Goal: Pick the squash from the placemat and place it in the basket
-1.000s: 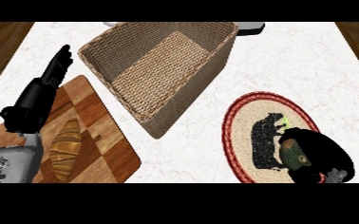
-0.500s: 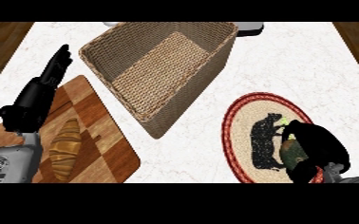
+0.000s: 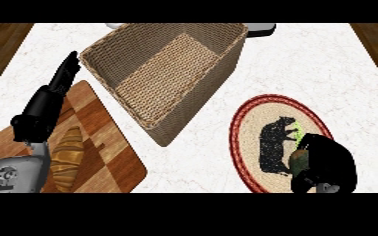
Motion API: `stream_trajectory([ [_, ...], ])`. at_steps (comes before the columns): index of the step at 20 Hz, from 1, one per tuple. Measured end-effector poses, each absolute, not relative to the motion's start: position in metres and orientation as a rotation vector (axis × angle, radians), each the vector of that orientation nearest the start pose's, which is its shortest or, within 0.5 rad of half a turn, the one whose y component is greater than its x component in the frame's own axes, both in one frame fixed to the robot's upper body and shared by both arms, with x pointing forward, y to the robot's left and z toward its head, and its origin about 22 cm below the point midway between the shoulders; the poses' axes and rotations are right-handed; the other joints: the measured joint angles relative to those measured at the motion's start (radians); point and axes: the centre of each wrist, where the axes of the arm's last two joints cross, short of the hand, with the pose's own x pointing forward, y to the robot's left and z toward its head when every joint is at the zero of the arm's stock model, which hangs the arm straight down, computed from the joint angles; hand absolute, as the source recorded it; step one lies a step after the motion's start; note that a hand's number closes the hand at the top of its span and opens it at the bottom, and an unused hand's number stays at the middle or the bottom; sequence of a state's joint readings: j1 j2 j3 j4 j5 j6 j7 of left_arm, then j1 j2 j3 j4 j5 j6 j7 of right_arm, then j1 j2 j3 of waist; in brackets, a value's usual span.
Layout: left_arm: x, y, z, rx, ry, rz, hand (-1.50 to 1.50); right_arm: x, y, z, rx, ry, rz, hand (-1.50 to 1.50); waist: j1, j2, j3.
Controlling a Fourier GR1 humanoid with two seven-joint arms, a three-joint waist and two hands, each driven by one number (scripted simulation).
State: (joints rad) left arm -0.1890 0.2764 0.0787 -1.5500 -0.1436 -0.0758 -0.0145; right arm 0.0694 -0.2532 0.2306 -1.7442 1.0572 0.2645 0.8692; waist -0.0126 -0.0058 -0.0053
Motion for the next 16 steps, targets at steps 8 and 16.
stream_trajectory([
  [8, 0.283, 0.297, 0.067, 0.303, -1.711, -0.364, 0.0, 0.215, -0.193, 0.104, -1.324, -0.955, 0.485, 1.5, 0.003, -0.002, 0.004],
  [16, 0.282, 0.295, 0.07, 0.293, -1.72, -0.378, 0.0, 0.211, -0.156, 0.201, -1.267, -1.442, 0.225, 1.5, 0.019, 0.001, 0.004],
])
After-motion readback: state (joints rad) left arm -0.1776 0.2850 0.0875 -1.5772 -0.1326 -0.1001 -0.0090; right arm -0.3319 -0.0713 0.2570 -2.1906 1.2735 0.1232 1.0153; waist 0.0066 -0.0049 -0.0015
